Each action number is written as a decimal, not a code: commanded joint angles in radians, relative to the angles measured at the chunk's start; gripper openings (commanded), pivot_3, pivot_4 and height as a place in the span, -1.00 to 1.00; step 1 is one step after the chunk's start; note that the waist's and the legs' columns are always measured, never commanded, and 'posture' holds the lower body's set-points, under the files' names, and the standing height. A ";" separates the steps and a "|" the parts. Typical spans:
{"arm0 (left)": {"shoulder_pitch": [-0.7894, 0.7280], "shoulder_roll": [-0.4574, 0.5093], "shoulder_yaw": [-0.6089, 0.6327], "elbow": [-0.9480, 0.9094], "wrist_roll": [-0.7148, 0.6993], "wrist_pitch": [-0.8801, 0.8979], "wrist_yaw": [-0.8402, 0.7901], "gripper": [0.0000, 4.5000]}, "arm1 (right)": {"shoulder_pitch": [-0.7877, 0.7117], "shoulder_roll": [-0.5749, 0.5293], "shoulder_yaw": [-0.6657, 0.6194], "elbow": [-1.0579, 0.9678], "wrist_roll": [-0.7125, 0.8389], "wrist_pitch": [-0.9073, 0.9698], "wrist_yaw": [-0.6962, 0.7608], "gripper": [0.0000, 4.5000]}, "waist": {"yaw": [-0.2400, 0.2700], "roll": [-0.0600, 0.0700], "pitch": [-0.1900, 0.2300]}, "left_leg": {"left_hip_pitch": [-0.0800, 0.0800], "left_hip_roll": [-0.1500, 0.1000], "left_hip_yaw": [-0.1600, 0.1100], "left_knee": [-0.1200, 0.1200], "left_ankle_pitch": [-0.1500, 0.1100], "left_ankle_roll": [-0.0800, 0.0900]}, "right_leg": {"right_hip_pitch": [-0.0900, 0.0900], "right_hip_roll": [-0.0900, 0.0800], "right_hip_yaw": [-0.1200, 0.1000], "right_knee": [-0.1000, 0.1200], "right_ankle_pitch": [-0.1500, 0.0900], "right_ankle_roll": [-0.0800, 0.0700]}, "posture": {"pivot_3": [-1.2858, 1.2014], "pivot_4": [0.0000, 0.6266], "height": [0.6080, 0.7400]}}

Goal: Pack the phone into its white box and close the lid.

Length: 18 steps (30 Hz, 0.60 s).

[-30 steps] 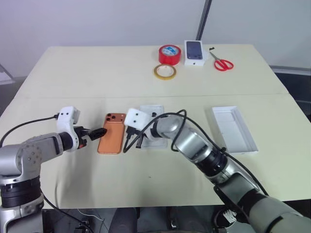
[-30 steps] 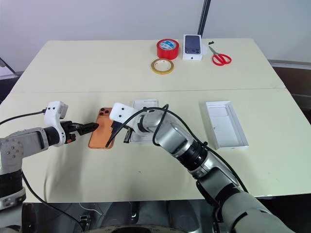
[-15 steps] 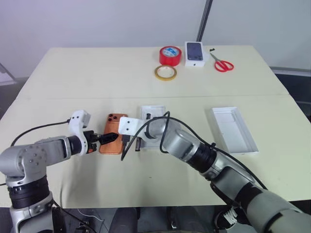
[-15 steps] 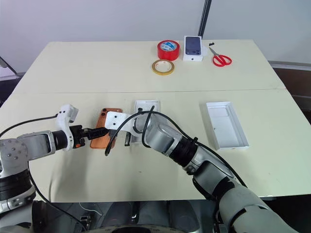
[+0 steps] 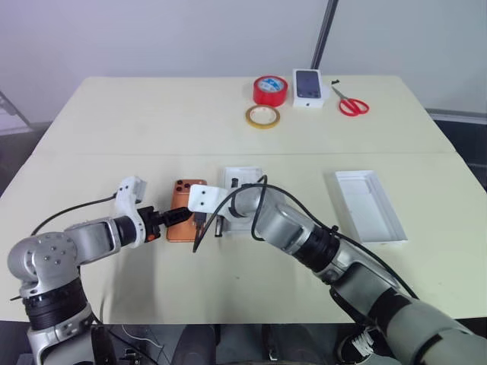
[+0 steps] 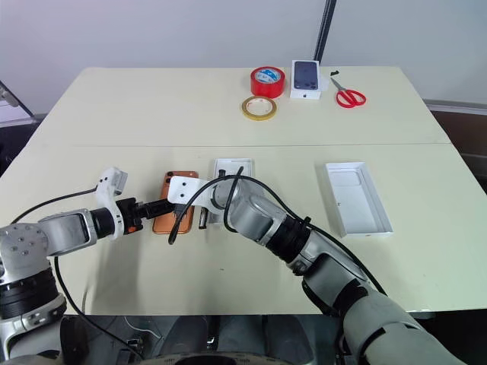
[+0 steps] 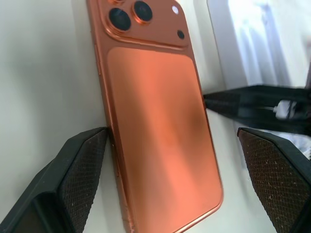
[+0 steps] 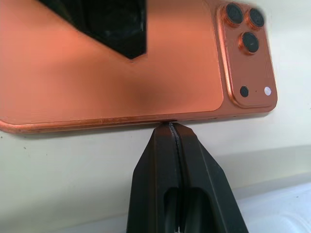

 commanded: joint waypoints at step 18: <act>-0.037 -0.057 0.133 0.138 -0.207 0.045 0.264 0.62 | 0.015 0.033 0.001 -0.037 -0.012 -0.022 0.003 -1.00 | -0.003 -0.001 0.000 | 0.000 0.001 0.000 -0.001 0.000 0.000 | -0.001 0.001 0.000 0.000 0.000 0.000 | 0.03 -0.52 1.00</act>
